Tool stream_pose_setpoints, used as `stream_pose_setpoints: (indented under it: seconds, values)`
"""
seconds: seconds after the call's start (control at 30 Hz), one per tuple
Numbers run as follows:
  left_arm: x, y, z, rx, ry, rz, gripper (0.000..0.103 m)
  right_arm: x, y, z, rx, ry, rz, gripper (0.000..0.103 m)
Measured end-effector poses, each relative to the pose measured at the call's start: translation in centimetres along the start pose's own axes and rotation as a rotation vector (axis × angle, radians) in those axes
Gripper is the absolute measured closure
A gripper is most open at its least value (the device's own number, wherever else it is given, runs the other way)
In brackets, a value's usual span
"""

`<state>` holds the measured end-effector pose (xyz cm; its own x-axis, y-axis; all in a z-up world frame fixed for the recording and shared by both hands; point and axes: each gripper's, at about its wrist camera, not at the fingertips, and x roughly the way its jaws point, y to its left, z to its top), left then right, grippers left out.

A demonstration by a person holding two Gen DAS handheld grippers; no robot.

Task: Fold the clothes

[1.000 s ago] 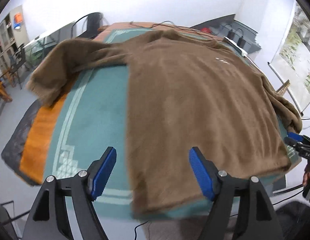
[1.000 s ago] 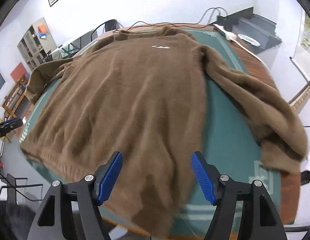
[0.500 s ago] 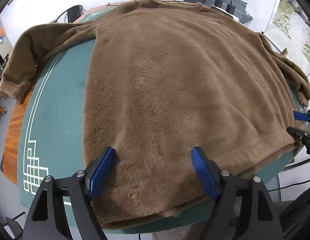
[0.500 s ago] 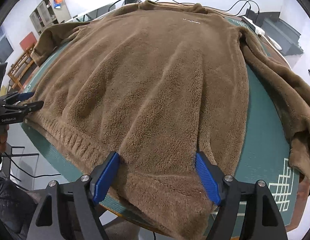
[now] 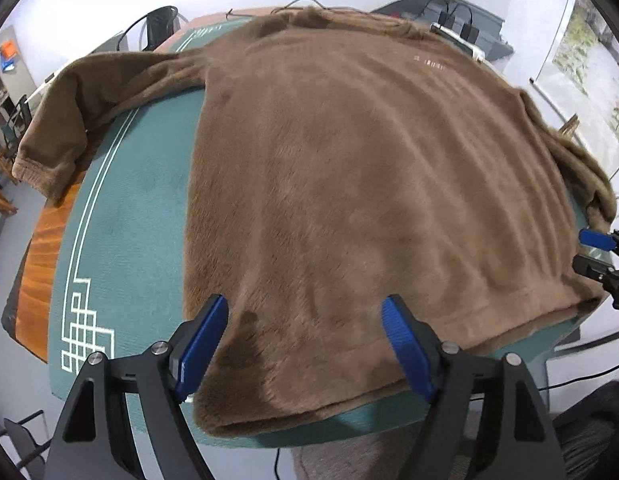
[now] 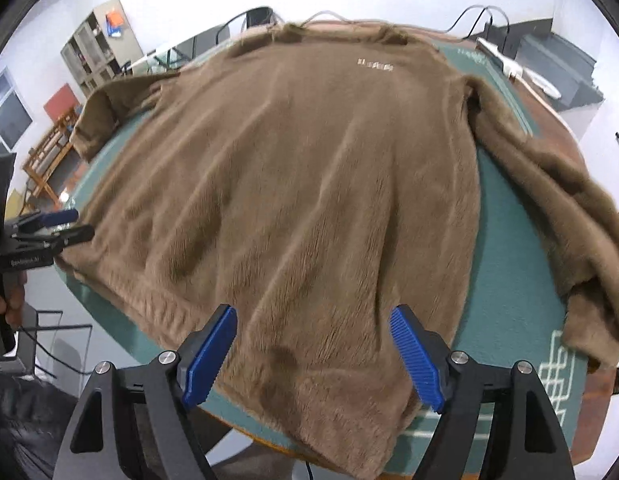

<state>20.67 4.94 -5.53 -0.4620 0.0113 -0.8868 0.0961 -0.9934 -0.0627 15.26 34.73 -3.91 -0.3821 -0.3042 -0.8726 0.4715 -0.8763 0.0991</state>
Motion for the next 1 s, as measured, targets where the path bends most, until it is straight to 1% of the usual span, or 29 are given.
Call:
stream_pose_setpoints:
  seconds: [0.07,0.13,0.27,0.33,0.47,0.57,0.67,0.73,0.83,0.87,0.93,1.0]
  values:
    - [0.2,-0.5,0.2,0.011,0.003,-0.008,0.021,0.3,-0.2,0.5,0.000,-0.003,-0.008,0.022]
    - [0.9,-1.4,-0.1,0.035,0.021,0.002,0.021,1.1,0.2,0.5,-0.015,0.009,-0.013,0.022]
    - [2.5,-1.9,-1.5,0.068,0.065,0.027,0.021,2.7,1.1,-1.5,-0.083,0.074,-0.047,0.022]
    - [2.6,-1.5,-1.8,0.044,0.059,0.019,0.021,2.6,1.0,-2.3,-0.092,0.058,-0.049,0.020]
    - [1.8,-0.7,-0.9,-0.001,0.056,0.016,0.021,2.0,0.2,-1.1,-0.045,0.039,-0.022,0.020]
    - [0.4,-0.6,1.0,0.012,0.000,0.013,0.021,1.5,-0.5,-0.2,-0.009,0.026,-0.001,0.020]
    - [0.0,-0.9,3.9,0.022,-0.051,0.009,0.021,1.0,-1.1,0.8,0.026,0.012,0.019,0.020]
    - [0.9,-0.9,5.5,0.019,-0.048,0.000,0.021,1.1,-1.3,2.3,0.041,-0.005,0.012,0.020]
    - [2.7,-1.6,5.7,0.027,-0.020,-0.013,0.021,1.2,-1.1,4.3,0.056,-0.022,0.006,0.020]
    - [3.0,-1.8,5.3,0.030,-0.005,-0.015,0.021,1.4,-1.8,5.6,0.050,-0.026,0.015,0.020]
    - [3.6,-2.1,4.3,0.034,0.028,-0.018,0.021,2.4,-1.1,6.9,0.018,-0.020,0.012,0.020]
    - [4.4,-1.7,3.3,0.027,0.056,-0.016,0.021,3.6,-0.3,7.3,-0.018,0.004,0.017,0.020]
